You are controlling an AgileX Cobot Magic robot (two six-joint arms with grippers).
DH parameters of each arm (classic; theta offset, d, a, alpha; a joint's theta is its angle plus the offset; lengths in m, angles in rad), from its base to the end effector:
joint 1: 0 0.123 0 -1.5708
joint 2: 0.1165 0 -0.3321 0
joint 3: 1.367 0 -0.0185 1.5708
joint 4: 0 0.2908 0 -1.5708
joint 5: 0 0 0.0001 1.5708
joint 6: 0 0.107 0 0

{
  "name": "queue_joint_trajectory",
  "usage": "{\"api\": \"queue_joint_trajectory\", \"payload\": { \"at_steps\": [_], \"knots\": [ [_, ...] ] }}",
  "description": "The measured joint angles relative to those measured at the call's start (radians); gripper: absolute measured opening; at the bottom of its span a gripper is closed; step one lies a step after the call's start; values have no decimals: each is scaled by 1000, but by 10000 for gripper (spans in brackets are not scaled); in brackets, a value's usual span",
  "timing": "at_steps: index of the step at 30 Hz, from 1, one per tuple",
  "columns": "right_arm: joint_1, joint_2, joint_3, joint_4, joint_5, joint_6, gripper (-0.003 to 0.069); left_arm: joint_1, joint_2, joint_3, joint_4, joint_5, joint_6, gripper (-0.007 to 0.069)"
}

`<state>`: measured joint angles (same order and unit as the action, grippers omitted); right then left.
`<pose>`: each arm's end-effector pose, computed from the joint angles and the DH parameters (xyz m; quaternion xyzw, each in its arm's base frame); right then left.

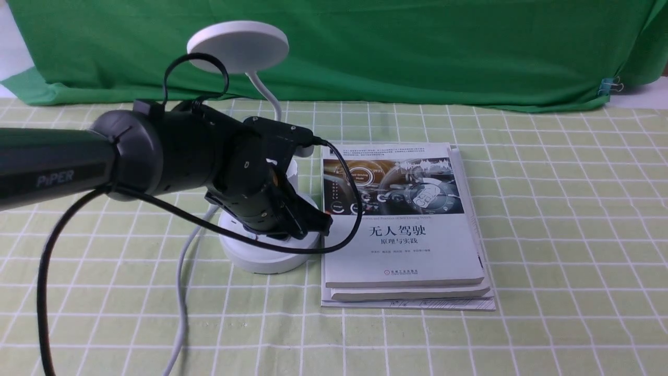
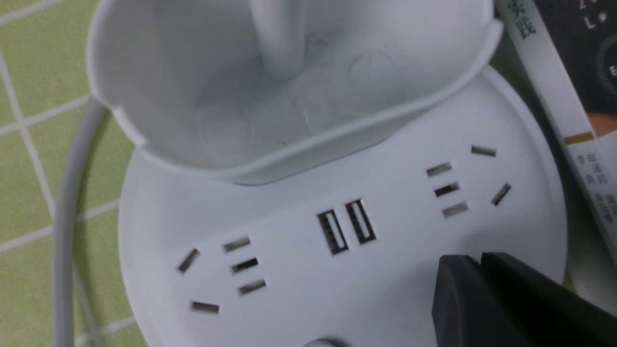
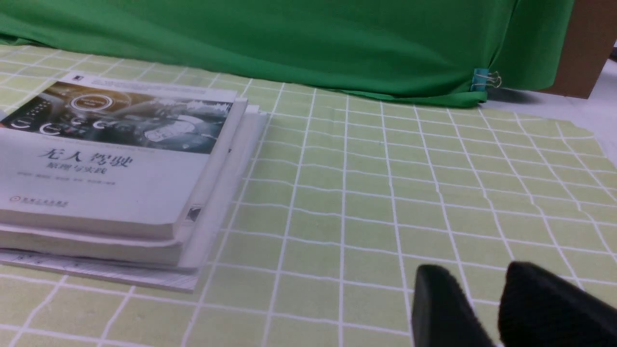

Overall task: Turn on the table lamp on the green coffee tablecloth with your hand.
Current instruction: 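Press the power button on the lamp base to turn the lamp on with the left gripper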

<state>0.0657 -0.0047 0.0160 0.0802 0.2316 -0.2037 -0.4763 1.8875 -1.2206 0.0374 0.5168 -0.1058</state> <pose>0.0639 0.0062 0.1840 -0.0785 0.7556 -0.0125 0.6502 0.3934 -0.2007 0.1854 0.1924 0.9527 -0.0552 0.2287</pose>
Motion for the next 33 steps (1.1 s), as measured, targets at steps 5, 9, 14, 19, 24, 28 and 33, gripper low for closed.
{"api": "queue_joint_trajectory", "payload": {
  "at_steps": [5,9,14,19,24,28,33],
  "knots": [
    [0,0,0,0,0,0,245,0,18,-10,0,-13,0,19],
    [0,0,0,0,0,0,245,0,19,-11,0,-13,-1,19],
    [0,0,0,0,0,0,245,0,19,-11,0,-13,-12,19],
    [0,0,0,0,0,0,245,0,9,-9,0,-16,-24,19],
    [0,0,0,0,0,0,245,8,-28,-8,-3,-12,-26,19],
    [0,0,0,0,0,0,245,9,-37,-8,-4,11,-26,19],
    [0,0,0,0,0,0,245,10,-37,-8,-12,27,-26,19]
  ]
}}
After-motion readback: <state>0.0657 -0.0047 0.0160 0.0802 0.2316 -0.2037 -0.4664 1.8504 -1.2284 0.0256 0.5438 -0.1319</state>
